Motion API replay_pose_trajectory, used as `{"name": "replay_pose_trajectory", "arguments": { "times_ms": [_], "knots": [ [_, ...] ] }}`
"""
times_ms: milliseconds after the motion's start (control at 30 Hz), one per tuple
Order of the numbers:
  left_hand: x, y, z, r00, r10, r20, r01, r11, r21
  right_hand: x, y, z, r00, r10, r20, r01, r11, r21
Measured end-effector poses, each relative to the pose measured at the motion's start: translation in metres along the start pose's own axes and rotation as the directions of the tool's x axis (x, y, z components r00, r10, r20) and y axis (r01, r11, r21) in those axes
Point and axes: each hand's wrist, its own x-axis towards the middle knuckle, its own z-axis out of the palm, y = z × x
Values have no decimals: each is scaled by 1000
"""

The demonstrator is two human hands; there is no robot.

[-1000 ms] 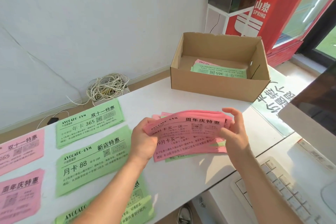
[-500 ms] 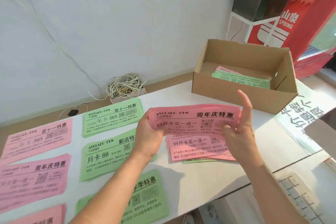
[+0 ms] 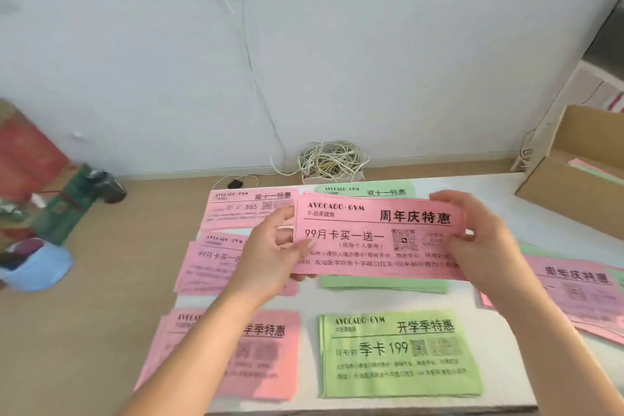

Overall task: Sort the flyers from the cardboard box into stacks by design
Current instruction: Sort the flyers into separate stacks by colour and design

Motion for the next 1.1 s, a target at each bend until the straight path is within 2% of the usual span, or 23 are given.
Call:
{"name": "replay_pose_trajectory", "arguments": {
  "times_ms": [100,167,233,333,367,467,633,733,800,867,967,1033,1100],
  "knots": [
    [-4,-19,-56,998,32,-50,-32,999,8,-5,-14,44,999,35,-37,-35,999,7],
    [5,-44,-96,979,89,-185,-46,973,225,-5,-18,67,989,79,-122,-69,994,89],
    [17,-73,-132,958,89,-273,46,892,450,-3,-16,85,975,176,-138,-132,951,280],
    [27,-112,-161,972,-8,-234,168,719,675,-3,-9,105,950,283,-134,-209,892,400],
    [28,-120,-164,975,-49,-217,186,711,678,-4,-10,113,948,291,-128,-224,896,383],
    [28,-130,-167,964,-141,-224,243,808,537,-4,-17,139,965,248,-83,-226,950,214],
    [28,-141,-173,944,-183,-273,282,879,384,3,-25,185,989,138,49,-138,990,-9],
    [26,-139,-181,925,-285,-251,312,947,78,16,-21,213,979,125,159,-107,987,-116],
    [25,-138,-187,915,-332,-228,322,943,-82,23,-16,229,972,116,206,-65,968,-241],
    [25,-139,-191,926,-317,-204,316,948,-38,25,-9,239,972,73,223,26,911,-411],
    [30,-138,-188,965,-204,-167,245,927,283,19,0,245,972,26,234,124,788,-603],
    [33,-139,-182,979,-101,-179,183,829,529,15,1,246,964,33,262,154,736,-659],
    [33,-139,-177,980,20,-199,123,728,675,13,3,246,952,44,304,200,663,-721]
  ]
}}
